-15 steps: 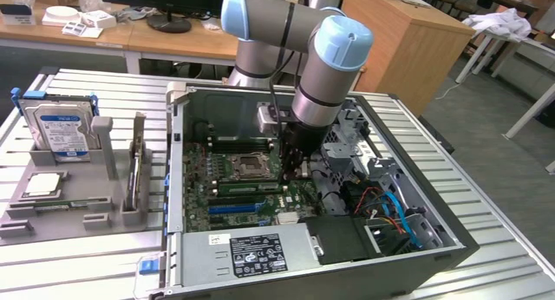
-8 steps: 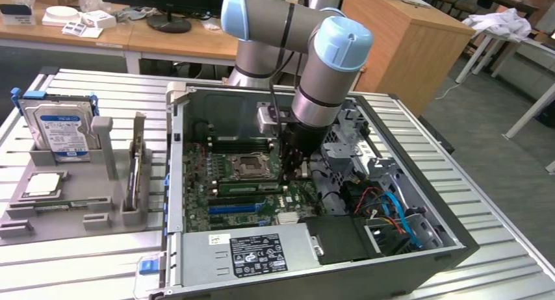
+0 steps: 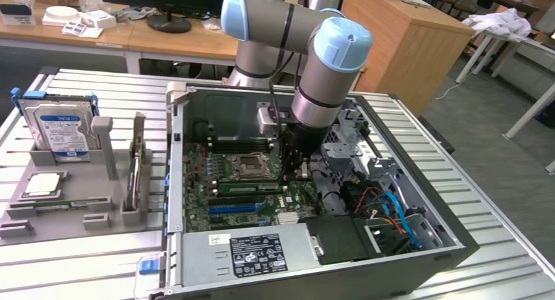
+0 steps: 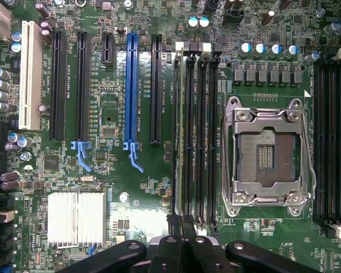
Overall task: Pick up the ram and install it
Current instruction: 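Press down the ram until it locks into place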
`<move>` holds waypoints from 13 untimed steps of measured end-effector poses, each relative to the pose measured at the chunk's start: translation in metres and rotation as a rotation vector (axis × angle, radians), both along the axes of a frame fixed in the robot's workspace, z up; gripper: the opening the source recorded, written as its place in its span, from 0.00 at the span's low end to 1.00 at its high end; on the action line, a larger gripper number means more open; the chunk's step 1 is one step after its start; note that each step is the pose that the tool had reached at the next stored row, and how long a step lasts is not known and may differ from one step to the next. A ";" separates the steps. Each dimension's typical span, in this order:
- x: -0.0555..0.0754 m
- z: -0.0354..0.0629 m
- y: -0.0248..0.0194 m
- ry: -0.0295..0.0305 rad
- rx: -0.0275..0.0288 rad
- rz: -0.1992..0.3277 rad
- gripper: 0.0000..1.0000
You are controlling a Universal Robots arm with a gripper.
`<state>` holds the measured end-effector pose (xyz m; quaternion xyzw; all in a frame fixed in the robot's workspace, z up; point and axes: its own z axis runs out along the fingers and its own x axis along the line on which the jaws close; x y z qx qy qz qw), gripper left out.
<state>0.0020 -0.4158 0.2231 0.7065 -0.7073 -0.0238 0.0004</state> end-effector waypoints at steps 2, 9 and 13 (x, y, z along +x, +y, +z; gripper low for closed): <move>0.000 -0.0001 0.0000 0.0000 0.0002 0.000 0.11; 0.000 -0.0015 0.0000 0.0000 0.0003 0.000 0.11; 0.000 -0.0012 0.0001 0.0000 0.0006 0.000 0.11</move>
